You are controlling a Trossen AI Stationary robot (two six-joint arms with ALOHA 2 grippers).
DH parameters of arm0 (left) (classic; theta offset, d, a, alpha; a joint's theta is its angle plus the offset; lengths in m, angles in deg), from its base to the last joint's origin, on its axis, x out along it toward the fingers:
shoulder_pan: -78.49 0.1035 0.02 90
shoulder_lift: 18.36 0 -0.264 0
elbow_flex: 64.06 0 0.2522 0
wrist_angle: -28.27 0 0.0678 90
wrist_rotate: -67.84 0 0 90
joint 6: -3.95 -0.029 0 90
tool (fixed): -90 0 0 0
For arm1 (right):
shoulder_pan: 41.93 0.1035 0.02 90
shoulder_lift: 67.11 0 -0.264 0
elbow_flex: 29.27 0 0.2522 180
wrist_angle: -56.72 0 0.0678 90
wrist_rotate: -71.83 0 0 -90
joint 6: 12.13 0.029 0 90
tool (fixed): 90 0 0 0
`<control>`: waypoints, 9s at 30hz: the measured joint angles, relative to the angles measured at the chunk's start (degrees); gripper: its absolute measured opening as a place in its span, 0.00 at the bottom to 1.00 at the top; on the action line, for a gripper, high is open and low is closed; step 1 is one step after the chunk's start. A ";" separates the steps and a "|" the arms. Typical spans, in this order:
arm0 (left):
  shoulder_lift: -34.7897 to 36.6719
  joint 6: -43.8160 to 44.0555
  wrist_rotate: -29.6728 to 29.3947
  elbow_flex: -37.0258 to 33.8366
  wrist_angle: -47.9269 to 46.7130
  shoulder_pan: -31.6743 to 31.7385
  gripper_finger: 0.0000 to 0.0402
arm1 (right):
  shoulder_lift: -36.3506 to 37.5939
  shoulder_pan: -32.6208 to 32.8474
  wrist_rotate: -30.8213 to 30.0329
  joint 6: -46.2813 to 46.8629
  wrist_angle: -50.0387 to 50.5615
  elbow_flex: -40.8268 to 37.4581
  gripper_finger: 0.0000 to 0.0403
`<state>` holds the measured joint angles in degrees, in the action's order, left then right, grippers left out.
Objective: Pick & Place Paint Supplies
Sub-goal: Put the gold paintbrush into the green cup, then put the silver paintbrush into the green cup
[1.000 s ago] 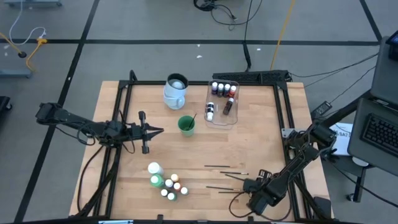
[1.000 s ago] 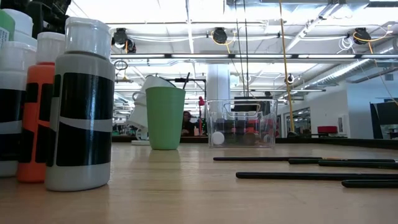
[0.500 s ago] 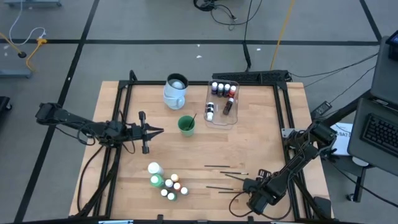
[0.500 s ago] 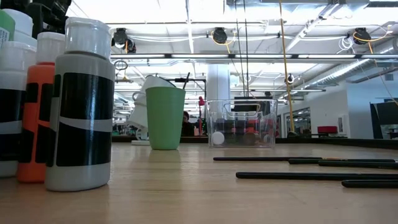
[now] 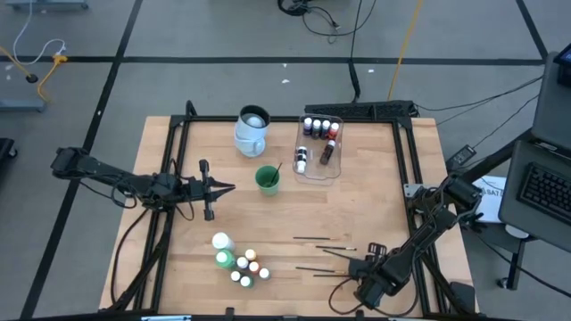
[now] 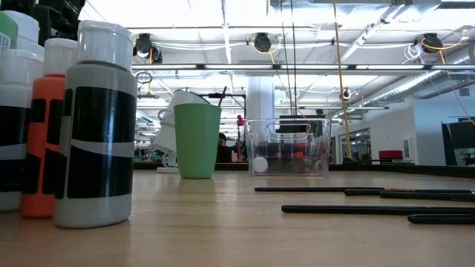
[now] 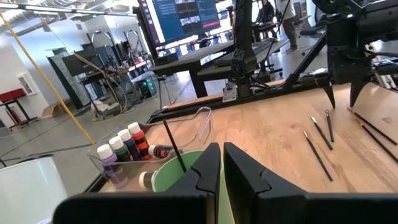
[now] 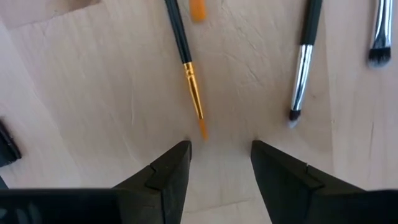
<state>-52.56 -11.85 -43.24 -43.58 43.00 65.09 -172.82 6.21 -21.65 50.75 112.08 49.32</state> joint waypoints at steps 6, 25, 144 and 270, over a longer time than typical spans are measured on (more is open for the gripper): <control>0.01 -0.02 0.00 0.00 0.00 0.00 0.06 | -0.04 -0.04 -0.92 0.50 -0.18 0.31 0.42; 0.01 -0.94 0.00 0.00 0.00 0.00 0.06 | -0.04 -0.56 -4.68 -0.57 -3.48 0.42 0.41; -46.08 -4.93 23.06 40.46 3.03 -1.38 0.48 | 16.24 -34.67 -5.41 -86.04 -93.63 -28.89 0.00; 8.22 3.67 2.69 33.97 -44.04 5.37 0.02 | 16.22 -31.54 -6.92 -75.93 -94.38 -33.72 0.00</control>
<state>-44.33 -8.18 -40.54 -9.62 -1.05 70.46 -156.61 -25.33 -28.57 -25.18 17.70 15.60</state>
